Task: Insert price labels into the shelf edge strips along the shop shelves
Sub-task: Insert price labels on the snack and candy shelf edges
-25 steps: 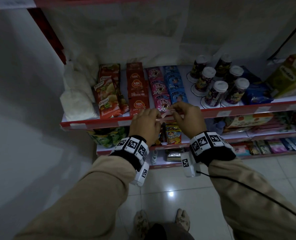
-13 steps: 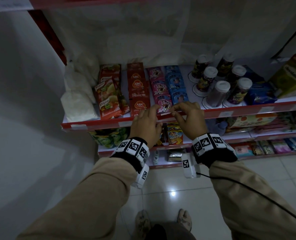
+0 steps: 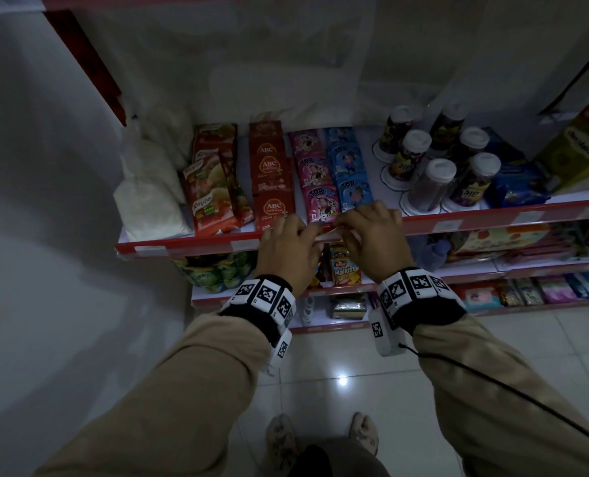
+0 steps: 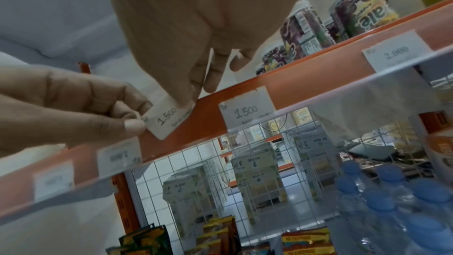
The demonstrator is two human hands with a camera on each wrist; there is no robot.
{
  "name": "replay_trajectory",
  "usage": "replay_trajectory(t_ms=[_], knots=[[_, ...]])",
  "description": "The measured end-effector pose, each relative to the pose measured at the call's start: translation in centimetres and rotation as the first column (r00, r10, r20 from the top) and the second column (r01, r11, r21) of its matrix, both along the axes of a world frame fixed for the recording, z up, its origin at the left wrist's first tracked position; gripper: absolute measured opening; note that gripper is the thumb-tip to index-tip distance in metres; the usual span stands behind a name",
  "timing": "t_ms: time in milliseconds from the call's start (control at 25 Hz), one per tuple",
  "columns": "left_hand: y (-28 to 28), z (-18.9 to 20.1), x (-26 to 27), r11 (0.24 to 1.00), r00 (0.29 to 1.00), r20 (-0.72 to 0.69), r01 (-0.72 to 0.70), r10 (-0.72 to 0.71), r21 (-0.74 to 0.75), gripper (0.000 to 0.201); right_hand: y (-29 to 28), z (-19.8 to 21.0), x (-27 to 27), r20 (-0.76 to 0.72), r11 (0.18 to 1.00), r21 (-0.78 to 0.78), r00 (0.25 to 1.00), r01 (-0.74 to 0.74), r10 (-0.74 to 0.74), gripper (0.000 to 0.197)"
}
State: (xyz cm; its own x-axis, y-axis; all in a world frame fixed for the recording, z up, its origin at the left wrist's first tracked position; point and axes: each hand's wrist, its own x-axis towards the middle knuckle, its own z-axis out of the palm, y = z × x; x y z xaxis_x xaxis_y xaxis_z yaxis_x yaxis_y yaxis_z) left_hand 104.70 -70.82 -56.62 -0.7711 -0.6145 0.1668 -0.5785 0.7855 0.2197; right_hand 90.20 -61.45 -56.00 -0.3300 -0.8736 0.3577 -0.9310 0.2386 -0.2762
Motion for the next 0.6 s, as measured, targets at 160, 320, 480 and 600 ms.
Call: replay_trajectory(t_ms=[160,320,480,600], knots=[[0.47,0.28,-0.38,0.996,0.998,0.059,-0.025,0.030,-0.085,0.024,0.44,-0.04,0.16,-0.066,0.998,0.057,0.997,-0.029,0.032,0.020],[0.83,0.57,-0.46,0.992,0.995,0.090,-0.028,0.040,-0.124,0.028,0.22,-0.05,0.35,-0.068,0.990,0.141,0.998,-0.004,0.013,0.016],[0.93,0.52,-0.10,0.990,0.994,0.102,-0.014,0.028,-0.138,0.029,0.12,-0.32,0.55,-0.085,0.991,0.129,0.996,0.020,-0.009,0.008],[0.85,0.60,-0.05,0.991,0.993,0.117,-0.009,0.025,-0.135,0.028,0.16,-0.65,0.59,-0.112,0.990,0.138,0.994,0.037,-0.021,0.008]])
